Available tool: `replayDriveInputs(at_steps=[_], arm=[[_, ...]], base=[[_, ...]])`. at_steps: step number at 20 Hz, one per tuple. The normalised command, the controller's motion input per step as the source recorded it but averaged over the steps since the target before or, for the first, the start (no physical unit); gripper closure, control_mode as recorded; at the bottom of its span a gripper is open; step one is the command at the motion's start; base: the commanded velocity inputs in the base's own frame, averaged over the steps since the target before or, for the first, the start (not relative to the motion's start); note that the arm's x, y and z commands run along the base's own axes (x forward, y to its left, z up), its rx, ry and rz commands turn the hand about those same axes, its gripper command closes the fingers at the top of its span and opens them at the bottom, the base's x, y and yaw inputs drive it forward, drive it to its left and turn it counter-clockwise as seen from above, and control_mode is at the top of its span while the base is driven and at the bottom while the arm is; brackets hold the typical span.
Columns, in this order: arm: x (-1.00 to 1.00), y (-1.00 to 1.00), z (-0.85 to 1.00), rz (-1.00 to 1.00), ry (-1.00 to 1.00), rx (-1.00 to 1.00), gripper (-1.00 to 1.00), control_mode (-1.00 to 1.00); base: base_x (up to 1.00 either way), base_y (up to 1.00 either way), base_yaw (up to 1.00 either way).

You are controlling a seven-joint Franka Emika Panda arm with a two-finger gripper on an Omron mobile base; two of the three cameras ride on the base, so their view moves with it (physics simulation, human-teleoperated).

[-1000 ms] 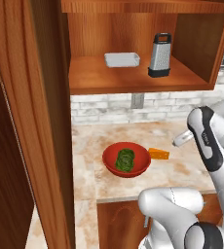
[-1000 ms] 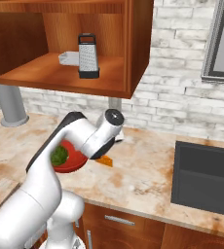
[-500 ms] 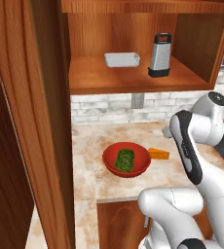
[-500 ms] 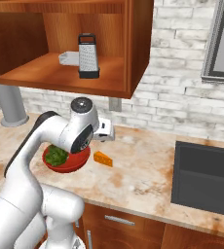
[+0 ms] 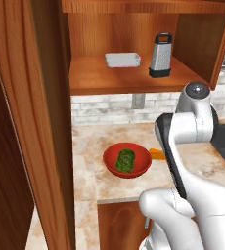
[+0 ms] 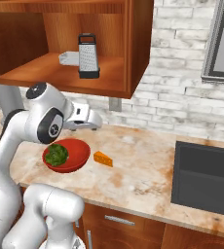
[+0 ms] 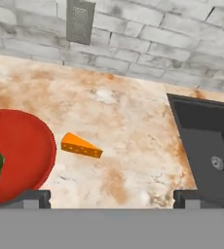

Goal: Pick the cheese from the fridge and the cheese grater from the cabinet and place them next to the salad bowl.

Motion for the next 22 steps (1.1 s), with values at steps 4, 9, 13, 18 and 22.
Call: replayDriveInputs(at_steps=[4,9,13,18,22], arm=[[-0.41,0.51,0.86,-0.28,-0.26,-0.06,-1.0,-1.0],[-0.31,0.45,0.84,-0.26,-0.3,-0.05,-1.0,-1.0],[-0.22,0.32,0.82,-0.23,-0.3,-0.04,-1.0,-1.0],[-0.02,0.09,0.85,-0.16,-0.31,0.0,-1.0,-1.0],[0.0,0.0,0.74,-0.07,-0.26,0.0,-1.0,-1.0]], base=[[0.0,0.0,0.0],[0.0,0.0,0.0],[0.0,0.0,0.0],[0.0,0.0,0.0],[0.0,0.0,0.0]])
